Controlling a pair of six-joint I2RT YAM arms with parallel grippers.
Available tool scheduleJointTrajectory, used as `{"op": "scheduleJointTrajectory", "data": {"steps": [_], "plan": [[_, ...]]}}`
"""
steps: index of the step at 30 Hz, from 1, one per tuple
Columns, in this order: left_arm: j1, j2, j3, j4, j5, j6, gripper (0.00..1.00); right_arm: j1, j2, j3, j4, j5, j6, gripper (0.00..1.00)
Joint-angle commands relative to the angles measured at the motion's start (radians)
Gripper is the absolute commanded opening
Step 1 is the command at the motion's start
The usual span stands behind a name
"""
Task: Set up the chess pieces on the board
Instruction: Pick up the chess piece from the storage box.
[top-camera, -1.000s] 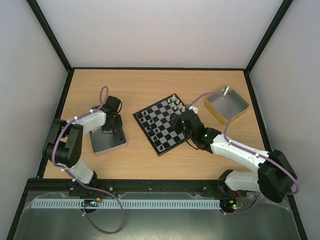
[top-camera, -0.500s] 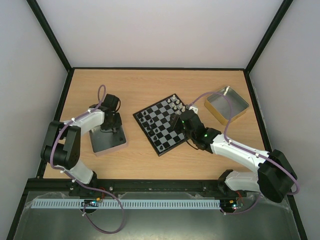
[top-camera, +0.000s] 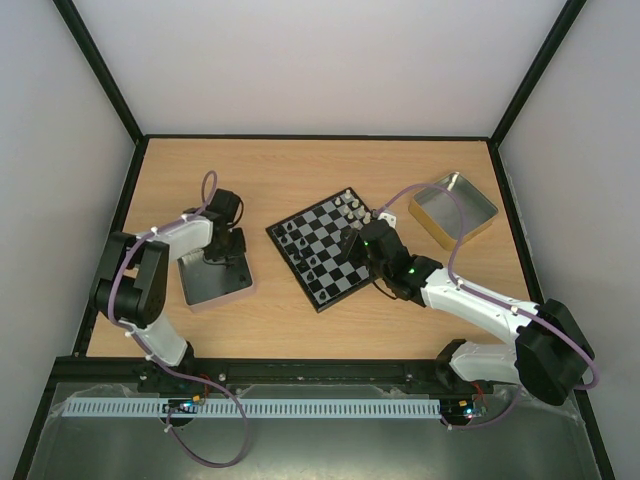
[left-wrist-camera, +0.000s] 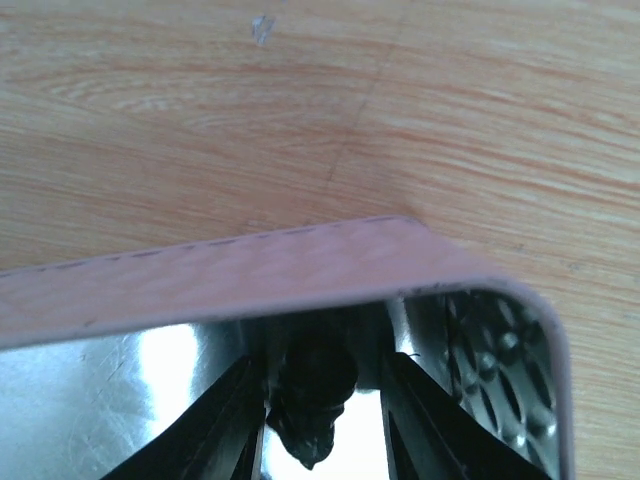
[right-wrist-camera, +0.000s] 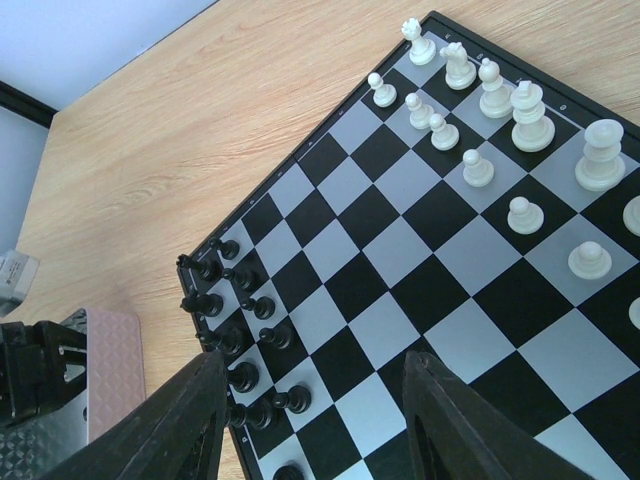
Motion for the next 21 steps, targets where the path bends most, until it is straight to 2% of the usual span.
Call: {"op": "scheduleJointTrajectory", "data": {"steps": [1,5,14,21], "plan": [[0.005,0.039,0.037,0.003,-0.008,0.004,0.34,-0.004,-0.018,0.02,-0.015,0.022,-0.004,0.47],[0.004,0.047,0.045,0.001,-0.024,0.006,0.33,-0.004,-0.022,0.018,-0.018,0.025,-0.005,0.47],[0.004,0.04,0.036,0.006,-0.035,0.001,0.15,-0.005,-0.016,0.018,-0.015,0.018,-0.004,0.47],[0.004,-0.09,-0.025,0.044,0.002,-0.047,0.14,-0.004,-0.008,0.019,0.015,-0.035,-0.038,0.48]]}}
